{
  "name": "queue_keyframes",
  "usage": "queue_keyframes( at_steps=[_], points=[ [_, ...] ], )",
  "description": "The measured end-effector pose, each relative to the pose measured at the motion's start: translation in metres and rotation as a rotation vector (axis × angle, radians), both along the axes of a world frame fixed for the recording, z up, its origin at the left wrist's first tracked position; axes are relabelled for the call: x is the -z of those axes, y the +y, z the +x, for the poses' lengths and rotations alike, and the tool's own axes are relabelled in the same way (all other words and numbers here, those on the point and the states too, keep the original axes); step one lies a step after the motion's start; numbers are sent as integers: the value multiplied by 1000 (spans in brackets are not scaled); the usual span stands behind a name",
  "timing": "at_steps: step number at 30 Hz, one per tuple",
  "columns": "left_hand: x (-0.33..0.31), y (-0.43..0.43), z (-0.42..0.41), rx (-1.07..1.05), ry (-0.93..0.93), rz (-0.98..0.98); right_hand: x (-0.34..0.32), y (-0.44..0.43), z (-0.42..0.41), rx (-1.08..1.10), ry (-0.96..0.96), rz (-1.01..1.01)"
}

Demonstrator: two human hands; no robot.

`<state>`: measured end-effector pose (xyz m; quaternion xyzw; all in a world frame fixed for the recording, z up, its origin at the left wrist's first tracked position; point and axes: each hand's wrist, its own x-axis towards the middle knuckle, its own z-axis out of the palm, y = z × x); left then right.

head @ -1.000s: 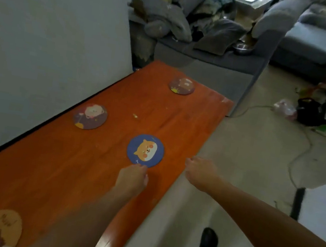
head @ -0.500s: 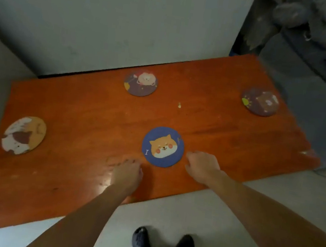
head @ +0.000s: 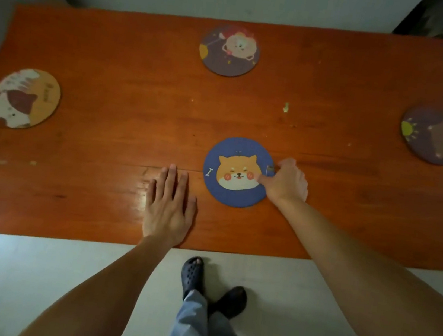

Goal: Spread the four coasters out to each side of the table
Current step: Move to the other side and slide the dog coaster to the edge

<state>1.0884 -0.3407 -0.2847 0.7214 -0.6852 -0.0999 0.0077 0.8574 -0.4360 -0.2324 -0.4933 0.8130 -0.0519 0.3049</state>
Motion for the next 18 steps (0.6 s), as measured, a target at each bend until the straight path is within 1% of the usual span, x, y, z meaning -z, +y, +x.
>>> queue_keyframes(
  at_steps=[3,7,8,14,18],
  points=[
    [0,0,-1,-12,-1,-2,2,11,4,42,-150,7],
    [0,2,-1,-16,12,4,3,38,13,105,-467,-21],
    [0,2,-1,-11,12,3,3,45,13,91,-504,-11],
    [0,3,2,27,20,18,11,75,2,-53,-489,86],
    [-2,2,2,-2,75,-28,10,80,-1,-107,-393,70]
  ],
)
